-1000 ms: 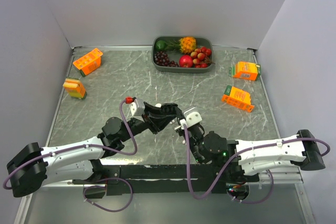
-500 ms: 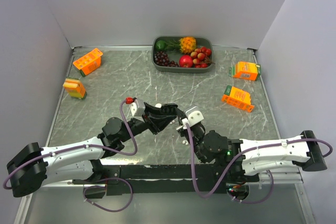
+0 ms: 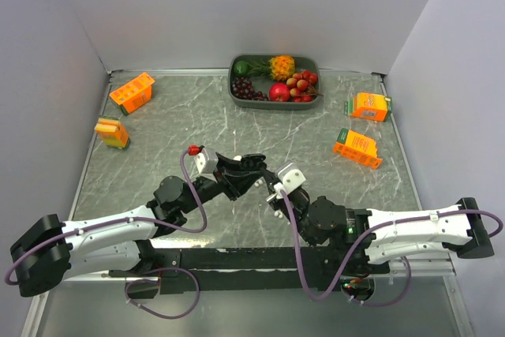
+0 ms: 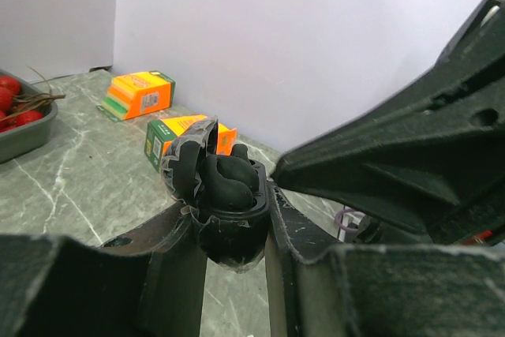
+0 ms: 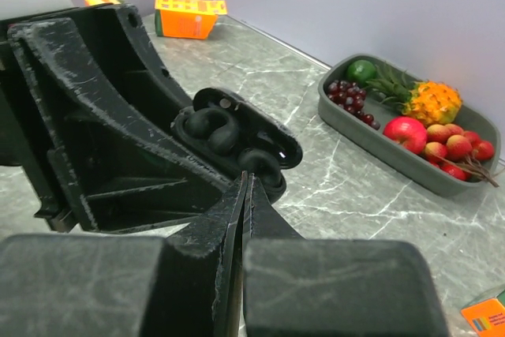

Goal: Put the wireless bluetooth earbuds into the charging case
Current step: Place the earbud in the charging case, then adjust the earbud with the charging case.

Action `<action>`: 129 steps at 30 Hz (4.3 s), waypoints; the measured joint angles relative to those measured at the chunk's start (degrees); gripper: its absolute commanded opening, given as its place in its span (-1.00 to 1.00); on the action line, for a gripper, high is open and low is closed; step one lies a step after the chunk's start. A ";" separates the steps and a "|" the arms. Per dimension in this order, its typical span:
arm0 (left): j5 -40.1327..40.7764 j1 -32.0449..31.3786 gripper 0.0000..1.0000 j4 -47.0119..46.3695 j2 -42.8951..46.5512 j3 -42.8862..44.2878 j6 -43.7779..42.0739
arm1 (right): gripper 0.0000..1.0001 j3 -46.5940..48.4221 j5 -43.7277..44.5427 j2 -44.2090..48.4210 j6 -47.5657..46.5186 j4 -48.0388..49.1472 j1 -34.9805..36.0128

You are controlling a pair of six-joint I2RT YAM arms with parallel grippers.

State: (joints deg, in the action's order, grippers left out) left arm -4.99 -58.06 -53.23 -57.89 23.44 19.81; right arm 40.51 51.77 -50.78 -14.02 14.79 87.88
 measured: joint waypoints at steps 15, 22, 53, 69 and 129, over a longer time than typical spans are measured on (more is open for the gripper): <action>0.33 0.24 -0.98 -1.44 1.57 -0.44 0.04 | -0.26 3.54 -0.90 3.23 0.07 -3.72 0.31; -3.69 0.24 -0.98 -2.27 5.05 -3.56 -0.24 | -0.05 13.11 -6.12 5.92 2.91 -11.87 -1.33; -27.17 2.16 -0.98 9.07 11.02 -3.45 -4.11 | 0.11 34.34 -45.86 -6.69 17.64 -51.41 -11.04; -25.00 2.16 -0.98 9.79 11.26 -3.43 -3.37 | 0.11 34.45 -39.08 -9.60 22.34 -53.59 -11.04; -23.85 2.36 -0.98 8.81 10.75 -3.50 -0.87 | 0.38 35.06 -36.28 -11.69 26.18 -54.86 -12.15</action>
State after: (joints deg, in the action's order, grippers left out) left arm -28.84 -55.70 -44.42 -47.13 19.94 18.94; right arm 75.57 15.49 -62.48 12.16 -40.07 75.72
